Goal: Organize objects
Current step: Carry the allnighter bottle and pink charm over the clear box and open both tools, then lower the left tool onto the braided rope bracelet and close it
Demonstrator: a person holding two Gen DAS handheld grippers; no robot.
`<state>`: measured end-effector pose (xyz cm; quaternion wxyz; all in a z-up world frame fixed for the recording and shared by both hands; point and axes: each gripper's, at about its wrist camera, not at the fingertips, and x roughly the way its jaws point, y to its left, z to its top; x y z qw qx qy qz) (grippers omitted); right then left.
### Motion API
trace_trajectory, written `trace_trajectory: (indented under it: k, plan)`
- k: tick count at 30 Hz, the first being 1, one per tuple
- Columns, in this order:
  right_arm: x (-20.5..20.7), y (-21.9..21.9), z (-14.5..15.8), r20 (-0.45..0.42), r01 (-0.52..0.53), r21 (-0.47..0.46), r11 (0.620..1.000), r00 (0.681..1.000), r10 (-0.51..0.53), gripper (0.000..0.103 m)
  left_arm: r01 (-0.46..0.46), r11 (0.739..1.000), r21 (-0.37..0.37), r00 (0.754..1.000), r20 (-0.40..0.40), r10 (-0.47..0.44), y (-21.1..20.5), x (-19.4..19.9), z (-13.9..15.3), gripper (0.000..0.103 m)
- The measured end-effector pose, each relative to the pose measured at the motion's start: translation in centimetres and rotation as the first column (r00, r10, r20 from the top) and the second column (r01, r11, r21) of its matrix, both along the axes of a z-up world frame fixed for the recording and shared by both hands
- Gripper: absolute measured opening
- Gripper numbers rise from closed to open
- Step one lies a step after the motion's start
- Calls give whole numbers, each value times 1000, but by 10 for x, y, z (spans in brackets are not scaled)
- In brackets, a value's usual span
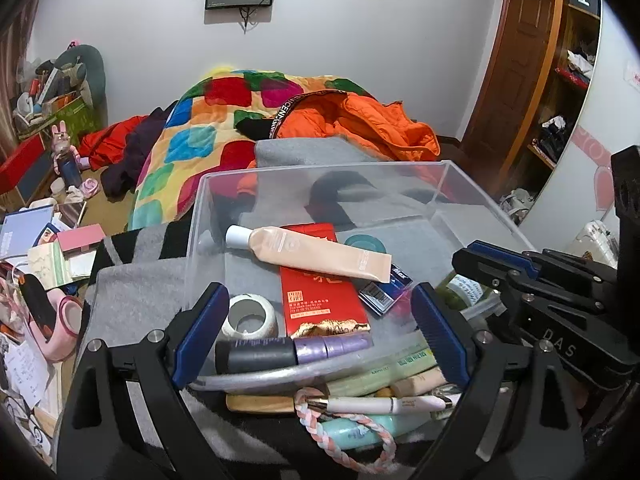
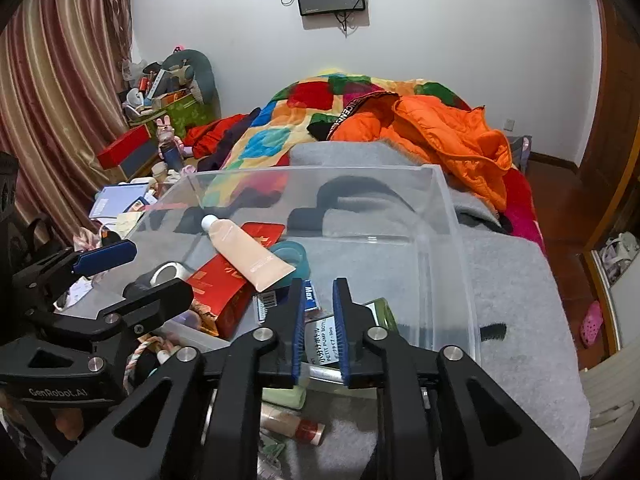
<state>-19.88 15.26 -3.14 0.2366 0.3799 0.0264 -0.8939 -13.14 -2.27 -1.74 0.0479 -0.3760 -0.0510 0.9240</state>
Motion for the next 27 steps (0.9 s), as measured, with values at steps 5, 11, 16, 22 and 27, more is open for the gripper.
trace_trajectory:
  k: [5, 11, 16, 22, 27]
  plan:
    - [9, 4, 8, -32, 7, -8, 1000, 999, -7, 45, -3, 1000, 15, 1000, -31, 3, -3, 12, 11, 95]
    - [21, 14, 22, -57, 8, -39, 999, 998, -10, 48, -23, 1000, 5, 997, -68, 24, -7, 33, 22, 99]
    - [37, 25, 29, -75, 9, -63, 998, 997, -14, 54, -37, 999, 3, 998, -55, 37, -11, 48, 17, 100]
    - [56, 28, 24, -63, -10, -52, 999, 998, 7, 54, -28, 1000, -13, 1000, 11, 28, -7, 63, -7, 100]
    - [67, 19, 2, -6, -59, -23, 998, 998, 59, 54, -6, 1000, -4, 996, 84, 6, 0, 66, -35, 100]
